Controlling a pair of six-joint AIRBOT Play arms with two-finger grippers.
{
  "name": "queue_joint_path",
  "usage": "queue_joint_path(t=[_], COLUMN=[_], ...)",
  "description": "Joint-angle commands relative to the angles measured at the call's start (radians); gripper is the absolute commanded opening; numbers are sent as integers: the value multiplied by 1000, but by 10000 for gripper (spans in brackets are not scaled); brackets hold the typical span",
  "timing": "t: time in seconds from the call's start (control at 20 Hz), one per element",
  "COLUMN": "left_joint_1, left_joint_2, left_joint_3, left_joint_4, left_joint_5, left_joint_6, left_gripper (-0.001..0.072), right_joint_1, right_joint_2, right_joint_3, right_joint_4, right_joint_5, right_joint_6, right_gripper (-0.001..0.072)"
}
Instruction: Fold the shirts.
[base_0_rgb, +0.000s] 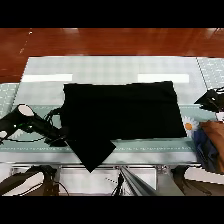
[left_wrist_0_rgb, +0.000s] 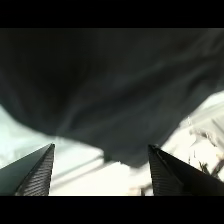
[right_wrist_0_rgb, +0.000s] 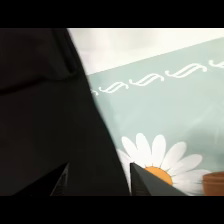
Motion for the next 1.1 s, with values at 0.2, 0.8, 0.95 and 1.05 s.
queue_joint_path(t=[0.2,0.8,0.95,1.05], left_joint_1=[-128,-126,-126,-126], left_joint_2=[-62,-71,-68,-68], left_joint_3=[-7,-7,-7,-7], left_joint_4=[-15,-10,-11,-10], left_joint_5=[134,134,141,141], left_joint_6=[-89,-58,-42,-35], left_gripper=[297,33,33,34], right_joint_1=[-1,-1,-1,0], right_joint_2=[29,29,29,29], right_joint_3=[-1,-189,-244,-265], right_joint_4=[2,-119,-105,-103], right_joint_5=[-14,13,-11,-12], right_joint_6=[1,-32,-46,-46], right_gripper=[475,584,586,580])
